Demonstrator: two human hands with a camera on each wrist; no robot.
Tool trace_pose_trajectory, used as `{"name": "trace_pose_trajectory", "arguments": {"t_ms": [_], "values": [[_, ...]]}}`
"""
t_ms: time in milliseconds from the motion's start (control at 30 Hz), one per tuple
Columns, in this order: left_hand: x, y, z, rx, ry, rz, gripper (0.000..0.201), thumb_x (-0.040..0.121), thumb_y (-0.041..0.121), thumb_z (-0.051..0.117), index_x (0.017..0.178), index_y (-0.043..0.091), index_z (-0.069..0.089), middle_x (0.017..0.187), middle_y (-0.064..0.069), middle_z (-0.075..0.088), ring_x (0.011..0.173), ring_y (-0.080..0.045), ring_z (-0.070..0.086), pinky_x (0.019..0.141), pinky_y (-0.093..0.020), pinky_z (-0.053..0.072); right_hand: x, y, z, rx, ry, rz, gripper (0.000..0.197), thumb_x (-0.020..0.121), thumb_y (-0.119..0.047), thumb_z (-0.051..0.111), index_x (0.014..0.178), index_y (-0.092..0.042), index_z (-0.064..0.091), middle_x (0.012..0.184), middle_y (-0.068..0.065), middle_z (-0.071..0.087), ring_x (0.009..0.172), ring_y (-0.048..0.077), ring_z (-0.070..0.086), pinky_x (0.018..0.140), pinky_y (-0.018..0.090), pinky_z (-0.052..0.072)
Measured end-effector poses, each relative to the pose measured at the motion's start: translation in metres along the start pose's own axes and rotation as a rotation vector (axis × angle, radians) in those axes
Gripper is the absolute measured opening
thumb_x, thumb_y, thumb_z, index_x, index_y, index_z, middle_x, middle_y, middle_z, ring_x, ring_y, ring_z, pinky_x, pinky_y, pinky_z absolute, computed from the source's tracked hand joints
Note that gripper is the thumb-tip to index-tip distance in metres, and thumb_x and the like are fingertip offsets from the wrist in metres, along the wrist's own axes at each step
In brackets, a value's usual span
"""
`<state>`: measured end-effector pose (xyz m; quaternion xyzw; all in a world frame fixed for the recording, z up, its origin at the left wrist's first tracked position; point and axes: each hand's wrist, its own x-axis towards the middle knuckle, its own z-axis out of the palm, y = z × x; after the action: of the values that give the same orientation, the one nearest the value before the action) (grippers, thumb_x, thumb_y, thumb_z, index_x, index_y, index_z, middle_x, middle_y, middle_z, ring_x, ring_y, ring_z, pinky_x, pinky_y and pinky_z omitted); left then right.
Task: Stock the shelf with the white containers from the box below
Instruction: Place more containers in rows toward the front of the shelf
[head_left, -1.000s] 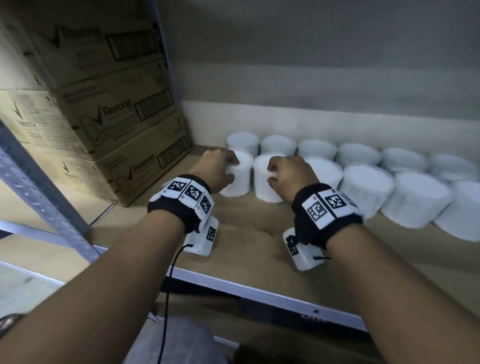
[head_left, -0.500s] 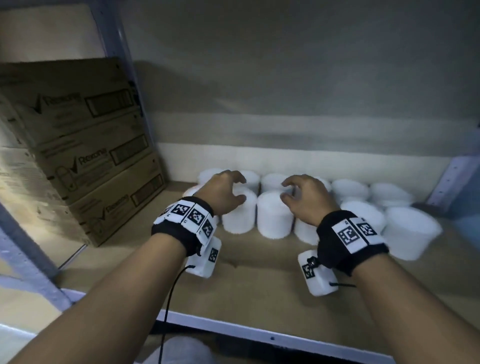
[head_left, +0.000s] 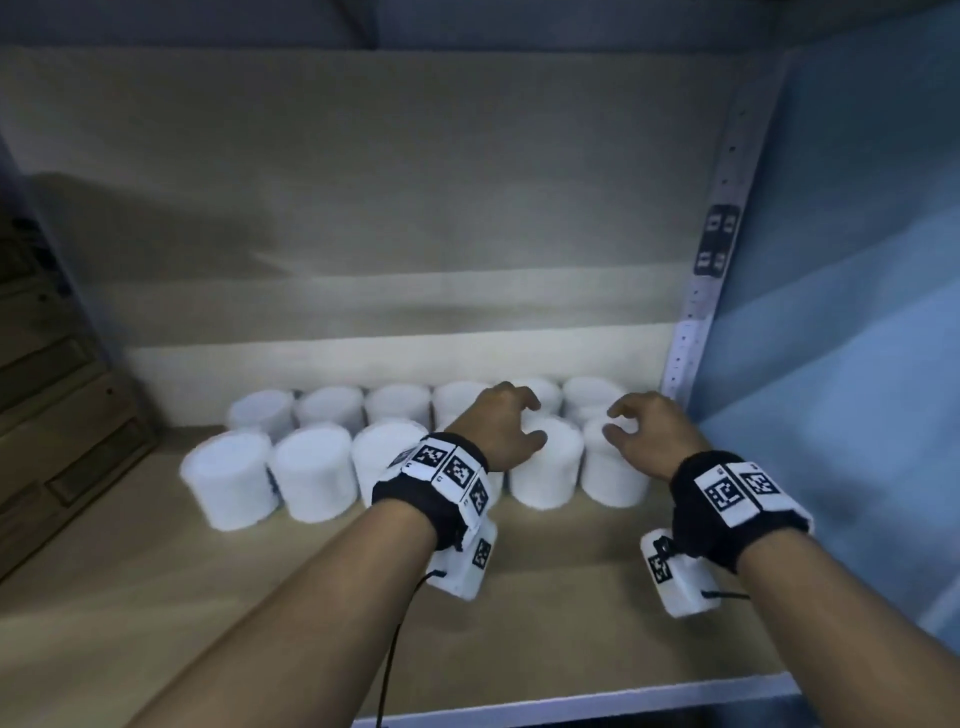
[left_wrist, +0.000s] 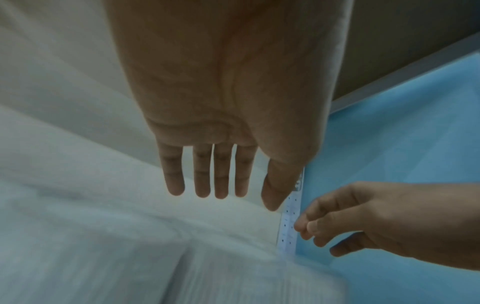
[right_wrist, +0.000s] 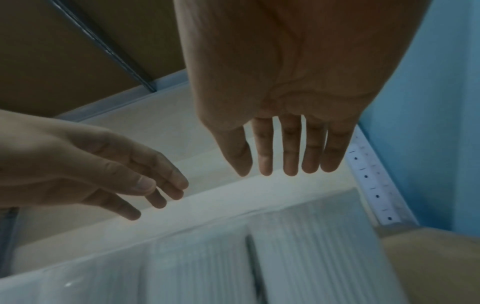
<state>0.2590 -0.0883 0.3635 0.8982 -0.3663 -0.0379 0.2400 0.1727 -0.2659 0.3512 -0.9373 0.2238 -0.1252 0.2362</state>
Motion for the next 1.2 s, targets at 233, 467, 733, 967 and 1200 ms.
{"name": "trace_pose_trajectory", "arguments": {"t_ms": [233,467,733,967,1200], "values": [[0.029,0.010,0.035,0.107,-0.009,-0.065,0.052,0.087,0.039,0.058,0.131,0.013,0.052,0.135,-0.010,0.051,0.128,-0.029,0.045,0.103,-0.039,0.041,0.006,0.019,0.003,-0.150,-0.019,0.025,0.042,0.087,-0.037,0.060,0.121,-0.012,0.061,0.131,0.011,0.058,0.124,0.028,0.049,0.110,0.036,0.033],[0.035,0.001,0.053,0.161,0.004,-0.064,0.054,0.087,0.047,0.056,0.129,0.012,0.055,0.132,-0.009,0.050,0.127,-0.026,0.044,0.105,-0.039,0.039,0.010,0.025,0.010,-0.235,-0.109,0.016,0.053,0.091,-0.044,0.054,0.135,-0.015,0.049,0.151,0.006,0.033,0.140,0.026,0.024,0.114,0.033,0.023],[0.034,-0.004,0.056,0.172,0.009,-0.031,0.055,0.089,0.047,0.054,0.131,0.011,0.053,0.132,-0.010,0.051,0.128,-0.027,0.042,0.107,-0.037,0.037,0.008,0.021,0.006,-0.297,-0.162,0.007,0.053,0.094,-0.042,0.049,0.138,-0.014,0.044,0.153,0.010,0.030,0.142,0.028,0.021,0.114,0.033,0.020],[0.033,-0.004,0.056,0.170,0.018,-0.027,0.055,0.089,0.046,0.054,0.131,0.011,0.053,0.132,-0.010,0.052,0.128,-0.027,0.041,0.108,-0.036,0.036,0.007,0.018,0.002,-0.292,-0.191,-0.008,0.050,0.095,-0.036,0.050,0.140,-0.016,0.044,0.152,0.008,0.030,0.141,0.027,0.024,0.114,0.032,0.022],[0.032,-0.005,0.057,0.151,0.034,-0.024,0.055,0.088,0.047,0.056,0.130,0.011,0.055,0.131,-0.009,0.053,0.127,-0.027,0.042,0.107,-0.036,0.036,0.004,0.013,-0.001,-0.259,-0.211,-0.016,0.044,0.095,-0.026,0.050,0.139,-0.021,0.046,0.151,0.005,0.033,0.140,0.025,0.026,0.113,0.028,0.023]]}}
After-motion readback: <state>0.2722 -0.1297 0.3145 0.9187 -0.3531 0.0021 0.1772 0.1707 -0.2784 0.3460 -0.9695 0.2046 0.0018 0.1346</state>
